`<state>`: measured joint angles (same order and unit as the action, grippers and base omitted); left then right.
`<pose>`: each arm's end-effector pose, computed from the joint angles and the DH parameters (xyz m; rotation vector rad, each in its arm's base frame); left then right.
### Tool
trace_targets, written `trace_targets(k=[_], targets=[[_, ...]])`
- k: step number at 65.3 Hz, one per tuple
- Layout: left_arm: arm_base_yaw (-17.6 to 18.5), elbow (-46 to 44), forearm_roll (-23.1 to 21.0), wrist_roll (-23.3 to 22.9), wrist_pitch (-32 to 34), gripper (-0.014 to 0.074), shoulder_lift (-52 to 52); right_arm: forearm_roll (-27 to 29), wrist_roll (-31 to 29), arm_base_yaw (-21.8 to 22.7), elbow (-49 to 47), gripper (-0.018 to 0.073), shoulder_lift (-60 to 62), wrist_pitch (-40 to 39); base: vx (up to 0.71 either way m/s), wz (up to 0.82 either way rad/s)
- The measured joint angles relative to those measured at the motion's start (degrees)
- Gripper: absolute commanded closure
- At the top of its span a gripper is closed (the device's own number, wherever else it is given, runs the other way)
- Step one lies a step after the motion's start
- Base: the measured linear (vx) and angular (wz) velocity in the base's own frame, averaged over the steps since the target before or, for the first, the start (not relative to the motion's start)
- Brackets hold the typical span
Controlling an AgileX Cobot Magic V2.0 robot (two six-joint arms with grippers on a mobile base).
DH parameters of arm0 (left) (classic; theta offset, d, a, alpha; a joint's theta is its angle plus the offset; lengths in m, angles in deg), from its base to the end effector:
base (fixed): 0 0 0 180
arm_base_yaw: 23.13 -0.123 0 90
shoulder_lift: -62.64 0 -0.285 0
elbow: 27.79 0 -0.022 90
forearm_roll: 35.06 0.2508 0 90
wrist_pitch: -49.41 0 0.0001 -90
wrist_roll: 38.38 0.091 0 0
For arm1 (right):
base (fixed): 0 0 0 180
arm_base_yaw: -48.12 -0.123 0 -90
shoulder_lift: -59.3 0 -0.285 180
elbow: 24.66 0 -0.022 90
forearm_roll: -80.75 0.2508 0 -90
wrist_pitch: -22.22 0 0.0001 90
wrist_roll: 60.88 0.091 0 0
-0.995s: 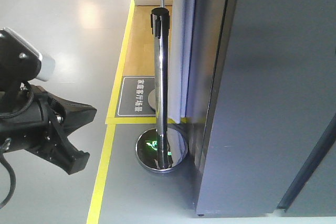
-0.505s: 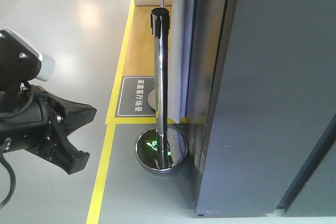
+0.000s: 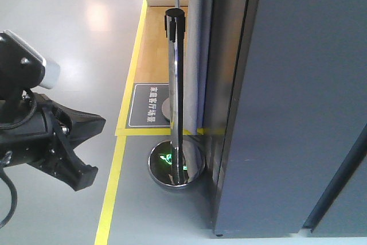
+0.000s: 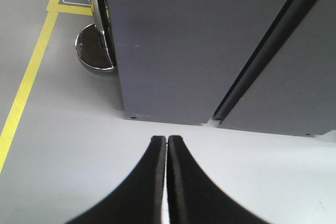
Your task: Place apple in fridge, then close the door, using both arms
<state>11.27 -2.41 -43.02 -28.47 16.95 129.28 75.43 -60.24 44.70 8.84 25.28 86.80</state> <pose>0.1722 -0.1261 0.3467 0.7471 2.0618 -0.3908 0.0548 -0.0044 0.3379 -0.0588 2.3013 -0.0807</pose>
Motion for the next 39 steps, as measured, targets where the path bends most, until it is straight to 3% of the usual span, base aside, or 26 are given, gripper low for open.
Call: trace_targets(k=[39], targets=[[0.0,0.0,0.0,0.0,0.0,0.0602,0.0,0.0,0.2,0.0,0.0,0.0561,0.0,0.18,0.0,0.0]])
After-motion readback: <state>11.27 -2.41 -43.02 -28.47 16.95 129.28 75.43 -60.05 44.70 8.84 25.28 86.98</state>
